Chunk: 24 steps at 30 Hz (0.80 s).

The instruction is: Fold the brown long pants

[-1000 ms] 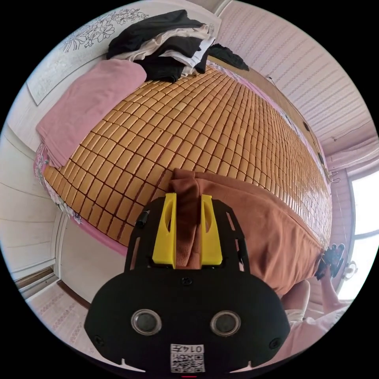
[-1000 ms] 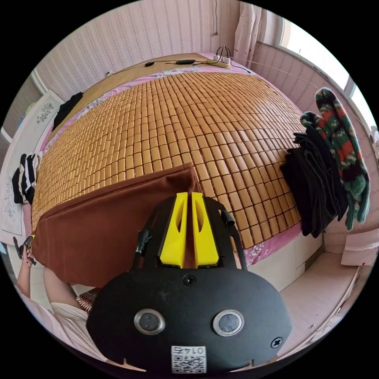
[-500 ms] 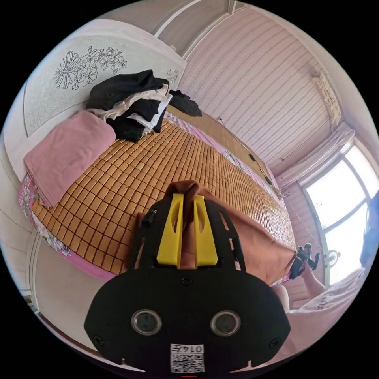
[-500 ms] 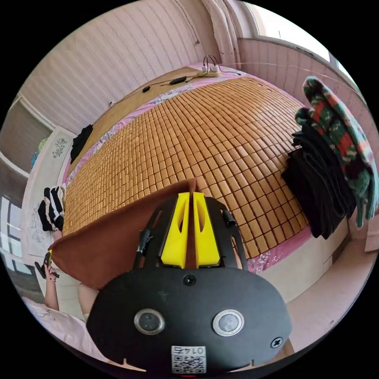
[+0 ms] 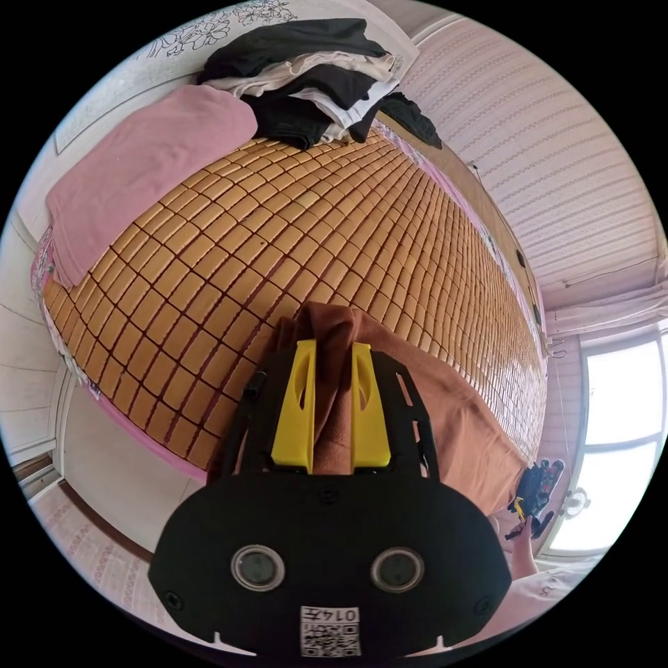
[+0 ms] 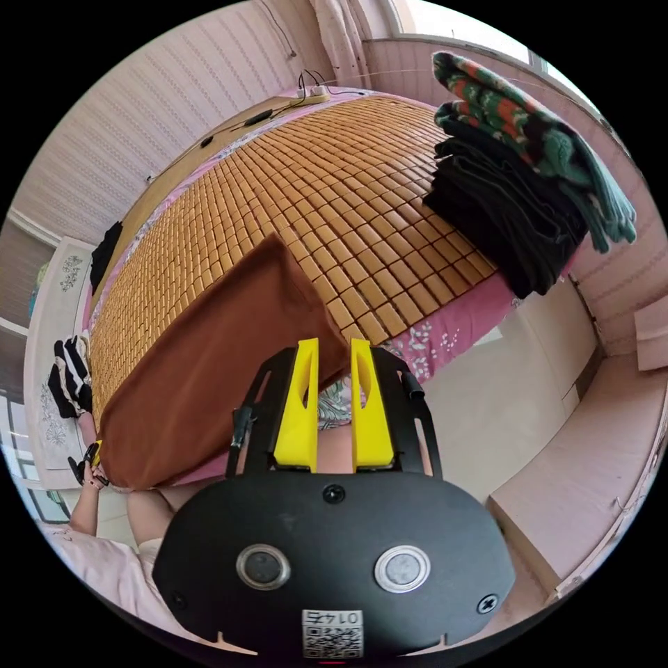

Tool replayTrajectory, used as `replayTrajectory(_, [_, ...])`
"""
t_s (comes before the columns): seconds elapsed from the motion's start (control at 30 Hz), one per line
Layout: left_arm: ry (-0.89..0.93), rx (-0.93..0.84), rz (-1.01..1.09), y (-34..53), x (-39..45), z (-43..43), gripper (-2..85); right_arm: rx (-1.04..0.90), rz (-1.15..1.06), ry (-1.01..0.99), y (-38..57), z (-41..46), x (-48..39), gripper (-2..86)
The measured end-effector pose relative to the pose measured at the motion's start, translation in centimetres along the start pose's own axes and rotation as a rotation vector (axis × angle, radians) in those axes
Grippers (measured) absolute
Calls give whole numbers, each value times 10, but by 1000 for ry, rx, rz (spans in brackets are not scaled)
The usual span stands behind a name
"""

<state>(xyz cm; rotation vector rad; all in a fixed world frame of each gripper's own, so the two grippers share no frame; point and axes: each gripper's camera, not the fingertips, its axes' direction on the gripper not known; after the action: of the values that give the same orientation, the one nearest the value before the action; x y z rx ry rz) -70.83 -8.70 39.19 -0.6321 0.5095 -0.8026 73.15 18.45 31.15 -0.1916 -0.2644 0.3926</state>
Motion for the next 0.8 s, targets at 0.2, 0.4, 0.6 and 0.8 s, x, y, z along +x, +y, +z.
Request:
replayTrajectory(0.2, [-33,-2,13,7,3,19,79,-7,73,-133,-2,6,-10,32])
replayTrajectory(0.4, [-143,-16,107,18,19,48,75,-121,19,-58,-8,28,-35,12])
replayTrajectory(0.6, [-145,-40,126,31,23,63,89,-80,88,-61,-7,8,-50,10])
replayTrajectory(0.8, [-187,141,344,87,55,17,59,-14,-288,410,-6,-6,-172,0])
